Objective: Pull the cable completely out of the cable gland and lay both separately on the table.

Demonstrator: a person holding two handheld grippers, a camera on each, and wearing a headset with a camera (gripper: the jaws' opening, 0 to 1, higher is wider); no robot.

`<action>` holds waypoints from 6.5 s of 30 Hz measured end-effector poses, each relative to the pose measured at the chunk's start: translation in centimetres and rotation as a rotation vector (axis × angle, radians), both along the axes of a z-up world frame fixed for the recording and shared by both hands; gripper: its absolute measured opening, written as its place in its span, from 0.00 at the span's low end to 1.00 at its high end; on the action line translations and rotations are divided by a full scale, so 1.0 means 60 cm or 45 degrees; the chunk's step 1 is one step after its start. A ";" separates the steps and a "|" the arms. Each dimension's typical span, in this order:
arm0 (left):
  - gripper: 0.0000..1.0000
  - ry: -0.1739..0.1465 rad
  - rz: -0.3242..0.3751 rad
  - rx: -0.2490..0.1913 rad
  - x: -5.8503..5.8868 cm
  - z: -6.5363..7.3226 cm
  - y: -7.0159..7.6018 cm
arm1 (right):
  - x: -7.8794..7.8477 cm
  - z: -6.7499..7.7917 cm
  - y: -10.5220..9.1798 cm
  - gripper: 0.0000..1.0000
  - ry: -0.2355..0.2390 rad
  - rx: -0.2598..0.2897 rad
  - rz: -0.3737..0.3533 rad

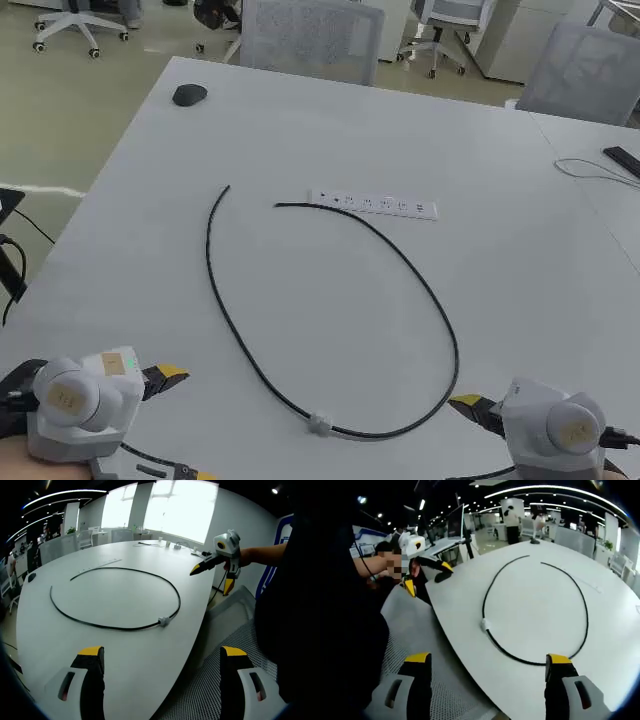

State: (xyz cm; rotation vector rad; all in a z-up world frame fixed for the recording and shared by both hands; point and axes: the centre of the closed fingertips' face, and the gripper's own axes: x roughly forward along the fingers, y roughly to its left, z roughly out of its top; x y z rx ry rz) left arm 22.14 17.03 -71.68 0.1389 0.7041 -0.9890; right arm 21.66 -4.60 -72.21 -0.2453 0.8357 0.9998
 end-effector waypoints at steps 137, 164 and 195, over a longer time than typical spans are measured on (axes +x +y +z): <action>0.93 0.084 0.009 -0.011 -0.025 -0.034 -0.006 | 0.071 -0.126 0.180 0.07 0.177 -0.270 0.351; 0.85 -0.001 -0.009 -0.208 0.037 0.056 -0.080 | 0.046 0.021 0.180 0.07 0.137 -0.218 0.496; 0.56 -0.093 -0.238 -0.350 0.023 0.096 -0.167 | 0.003 0.097 0.178 0.07 0.075 -0.197 0.756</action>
